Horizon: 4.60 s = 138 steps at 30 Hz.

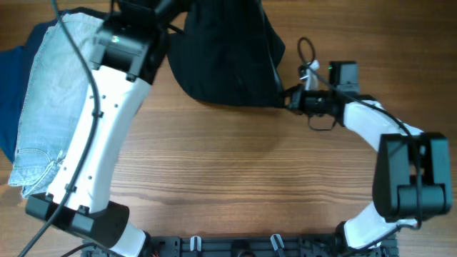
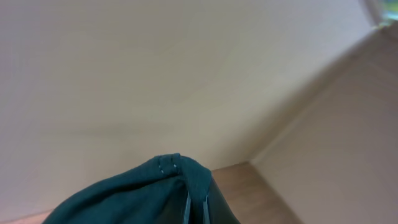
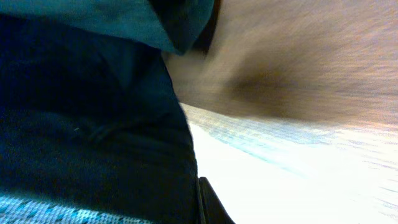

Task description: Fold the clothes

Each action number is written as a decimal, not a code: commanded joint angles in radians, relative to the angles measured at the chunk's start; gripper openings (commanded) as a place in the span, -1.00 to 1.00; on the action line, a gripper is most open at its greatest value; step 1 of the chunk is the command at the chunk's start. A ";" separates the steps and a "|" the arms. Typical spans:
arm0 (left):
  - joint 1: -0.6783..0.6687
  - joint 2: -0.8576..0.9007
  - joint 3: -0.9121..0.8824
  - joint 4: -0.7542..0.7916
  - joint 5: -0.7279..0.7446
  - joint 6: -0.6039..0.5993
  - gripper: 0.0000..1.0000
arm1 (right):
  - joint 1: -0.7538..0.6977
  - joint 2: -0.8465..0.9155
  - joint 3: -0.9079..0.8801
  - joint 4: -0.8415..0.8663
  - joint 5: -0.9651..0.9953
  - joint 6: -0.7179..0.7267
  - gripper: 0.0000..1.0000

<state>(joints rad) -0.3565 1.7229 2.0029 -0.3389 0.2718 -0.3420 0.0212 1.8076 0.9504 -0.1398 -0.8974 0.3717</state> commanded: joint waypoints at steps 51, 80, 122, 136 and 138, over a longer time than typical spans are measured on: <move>0.083 -0.496 0.024 -1.031 -0.172 0.065 -0.92 | -0.173 -0.666 1.007 -1.319 0.700 -0.349 -0.91; 0.084 0.322 0.024 -0.375 -0.274 0.077 -0.92 | -0.095 0.253 1.004 -0.567 0.537 -0.401 -0.91; 0.032 0.192 -0.488 -0.867 -0.394 -0.093 0.81 | -0.092 -0.228 0.127 -0.737 0.536 -0.292 0.51; 0.060 0.192 -0.671 -0.650 -0.432 -0.092 -0.15 | -0.090 -0.228 -0.010 -0.500 0.496 -0.258 -0.74; 0.060 0.192 -0.671 -0.649 -0.448 -0.092 -0.92 | -0.090 -0.228 -0.009 -0.500 0.495 -0.233 -0.91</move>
<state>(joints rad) -0.3008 1.9442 1.3361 -0.9916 -0.1371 -0.4290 -0.0727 1.5845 0.9485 -0.6456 -0.3798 0.1154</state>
